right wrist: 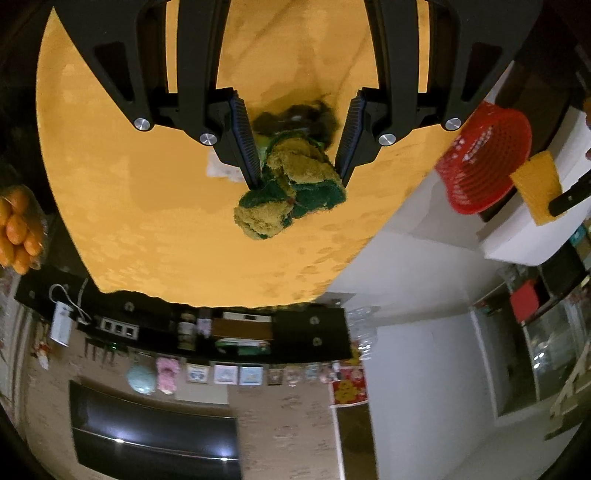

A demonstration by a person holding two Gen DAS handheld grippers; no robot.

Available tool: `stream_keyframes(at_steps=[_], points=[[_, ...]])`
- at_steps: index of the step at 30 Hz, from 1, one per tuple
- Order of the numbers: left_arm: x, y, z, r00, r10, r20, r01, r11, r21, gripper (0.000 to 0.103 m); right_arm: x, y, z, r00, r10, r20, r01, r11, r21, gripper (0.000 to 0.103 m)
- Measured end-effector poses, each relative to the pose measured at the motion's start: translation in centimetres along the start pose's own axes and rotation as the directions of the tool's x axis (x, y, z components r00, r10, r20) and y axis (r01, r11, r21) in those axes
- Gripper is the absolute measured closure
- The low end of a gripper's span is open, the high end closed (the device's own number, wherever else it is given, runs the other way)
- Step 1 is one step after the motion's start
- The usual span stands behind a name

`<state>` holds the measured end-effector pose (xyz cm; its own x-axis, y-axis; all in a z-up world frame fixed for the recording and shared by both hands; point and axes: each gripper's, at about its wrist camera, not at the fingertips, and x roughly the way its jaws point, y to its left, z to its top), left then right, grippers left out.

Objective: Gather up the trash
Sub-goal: 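Carry the orange mesh net and sponge over the red wastebasket with both tools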

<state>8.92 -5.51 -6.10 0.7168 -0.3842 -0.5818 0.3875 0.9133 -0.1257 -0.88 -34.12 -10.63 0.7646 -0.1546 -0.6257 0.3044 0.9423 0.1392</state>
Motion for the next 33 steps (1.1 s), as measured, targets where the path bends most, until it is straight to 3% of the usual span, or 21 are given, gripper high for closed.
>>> stream_keyframes(at_steps=[19,33], points=[[2.0,4.1,-1.5,0.998,0.03,-0.047,-0.032,0.999,-0.036,0.088,2.6,8.0,0.1,0.988,0.138,-0.063,-0.143,0.986,-0.086,0.062],[3.2,4.9,-1.7,0.996,0.011,-0.093,-0.019,0.996,-0.087,0.088,4.3,14.6,1.7,0.962,0.254,-0.095,-0.268,0.945,-0.188,0.062]])
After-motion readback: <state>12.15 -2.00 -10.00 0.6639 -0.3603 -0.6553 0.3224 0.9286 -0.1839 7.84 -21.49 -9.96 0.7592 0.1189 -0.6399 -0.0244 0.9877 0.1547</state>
